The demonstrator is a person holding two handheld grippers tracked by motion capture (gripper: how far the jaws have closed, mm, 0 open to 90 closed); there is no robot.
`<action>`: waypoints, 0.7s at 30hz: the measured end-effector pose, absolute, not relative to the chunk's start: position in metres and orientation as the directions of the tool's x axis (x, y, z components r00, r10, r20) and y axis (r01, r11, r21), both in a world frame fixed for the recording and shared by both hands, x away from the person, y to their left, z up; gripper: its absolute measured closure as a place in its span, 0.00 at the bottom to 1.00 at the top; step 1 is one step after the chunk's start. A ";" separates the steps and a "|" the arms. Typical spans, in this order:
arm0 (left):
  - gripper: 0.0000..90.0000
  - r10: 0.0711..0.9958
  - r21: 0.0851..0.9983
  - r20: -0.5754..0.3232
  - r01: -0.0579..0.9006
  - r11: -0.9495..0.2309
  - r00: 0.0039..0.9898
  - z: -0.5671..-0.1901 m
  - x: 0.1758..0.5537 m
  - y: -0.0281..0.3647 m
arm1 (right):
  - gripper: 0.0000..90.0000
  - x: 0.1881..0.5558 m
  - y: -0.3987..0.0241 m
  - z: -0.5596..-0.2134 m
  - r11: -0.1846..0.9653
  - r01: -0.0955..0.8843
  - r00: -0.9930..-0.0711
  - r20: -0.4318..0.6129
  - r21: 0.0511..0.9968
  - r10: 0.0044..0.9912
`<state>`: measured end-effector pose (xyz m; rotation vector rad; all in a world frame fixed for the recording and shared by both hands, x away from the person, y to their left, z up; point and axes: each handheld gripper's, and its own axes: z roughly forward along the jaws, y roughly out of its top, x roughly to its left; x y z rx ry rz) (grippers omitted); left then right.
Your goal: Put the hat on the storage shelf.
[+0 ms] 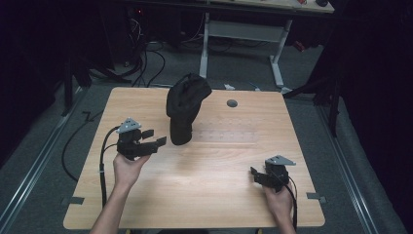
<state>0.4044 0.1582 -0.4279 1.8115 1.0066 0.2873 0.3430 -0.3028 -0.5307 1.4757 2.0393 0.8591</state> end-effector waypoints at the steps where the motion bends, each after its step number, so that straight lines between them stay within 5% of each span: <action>1: 0.39 0.743 0.849 -0.240 0.506 -0.151 0.625 -0.428 0.403 0.159 | 0.37 0.343 -0.303 -0.531 0.223 0.653 -0.305 -0.018 0.724 0.952; 21: 0.36 0.749 0.836 -0.262 0.531 -0.139 0.608 -0.449 0.378 0.170 | 0.37 0.343 -0.303 -0.531 0.221 0.653 -0.304 -0.016 0.725 0.952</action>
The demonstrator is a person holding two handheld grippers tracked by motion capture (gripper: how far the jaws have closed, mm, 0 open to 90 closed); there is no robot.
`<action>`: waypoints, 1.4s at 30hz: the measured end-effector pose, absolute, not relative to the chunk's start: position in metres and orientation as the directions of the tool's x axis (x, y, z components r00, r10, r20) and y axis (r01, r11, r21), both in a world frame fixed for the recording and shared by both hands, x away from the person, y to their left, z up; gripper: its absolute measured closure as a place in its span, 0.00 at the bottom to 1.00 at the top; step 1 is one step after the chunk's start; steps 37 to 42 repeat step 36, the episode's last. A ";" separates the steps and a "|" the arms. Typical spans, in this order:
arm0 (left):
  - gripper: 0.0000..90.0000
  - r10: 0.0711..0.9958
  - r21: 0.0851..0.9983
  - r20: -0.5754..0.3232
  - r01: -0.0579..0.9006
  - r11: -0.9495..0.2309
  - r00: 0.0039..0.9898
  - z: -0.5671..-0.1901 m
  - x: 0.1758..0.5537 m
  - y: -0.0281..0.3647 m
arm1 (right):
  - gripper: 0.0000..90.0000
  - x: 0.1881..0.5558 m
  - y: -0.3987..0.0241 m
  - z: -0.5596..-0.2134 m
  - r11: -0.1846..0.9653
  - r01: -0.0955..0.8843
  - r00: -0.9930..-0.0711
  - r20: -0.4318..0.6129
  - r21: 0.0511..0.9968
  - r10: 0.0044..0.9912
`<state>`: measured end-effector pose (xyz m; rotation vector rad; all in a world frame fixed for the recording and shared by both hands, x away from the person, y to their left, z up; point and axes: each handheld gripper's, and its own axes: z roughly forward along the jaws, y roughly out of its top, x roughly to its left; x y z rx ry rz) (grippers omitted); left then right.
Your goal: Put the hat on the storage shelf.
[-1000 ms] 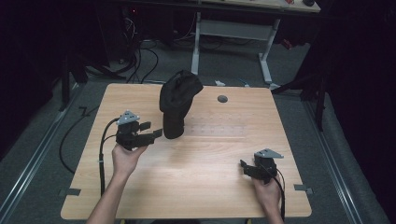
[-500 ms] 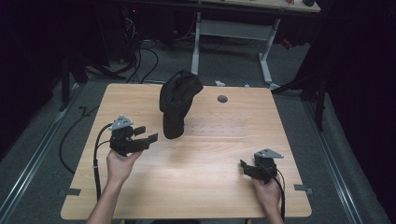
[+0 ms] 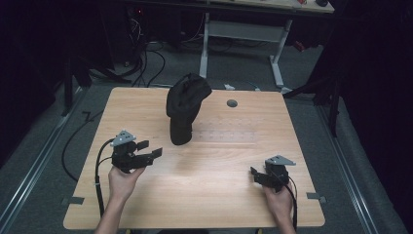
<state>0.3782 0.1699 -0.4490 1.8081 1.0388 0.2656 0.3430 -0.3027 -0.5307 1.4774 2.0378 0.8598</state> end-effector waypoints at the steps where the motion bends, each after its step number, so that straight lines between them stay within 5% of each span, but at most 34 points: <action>1: 0.36 0.749 0.834 -0.264 0.534 -0.140 0.608 -0.450 0.377 0.170 | 0.37 0.343 -0.303 -0.531 0.221 0.653 -0.304 -0.016 0.724 0.953; 15: 0.35 0.806 0.794 -0.188 0.570 -0.212 0.561 -0.495 0.367 0.170 | 0.37 0.343 -0.303 -0.531 0.221 0.653 -0.304 -0.016 0.724 0.953; 28: 0.31 0.872 0.741 -0.009 0.589 -0.323 0.490 -0.536 0.365 0.159 | 0.37 0.343 -0.303 -0.531 0.220 0.653 -0.304 -0.016 0.724 0.953; 42: 0.31 0.875 0.740 -0.018 0.595 -0.313 0.483 -0.536 0.364 0.158 | 0.37 0.343 -0.303 -0.531 0.221 0.653 -0.304 -0.016 0.724 0.953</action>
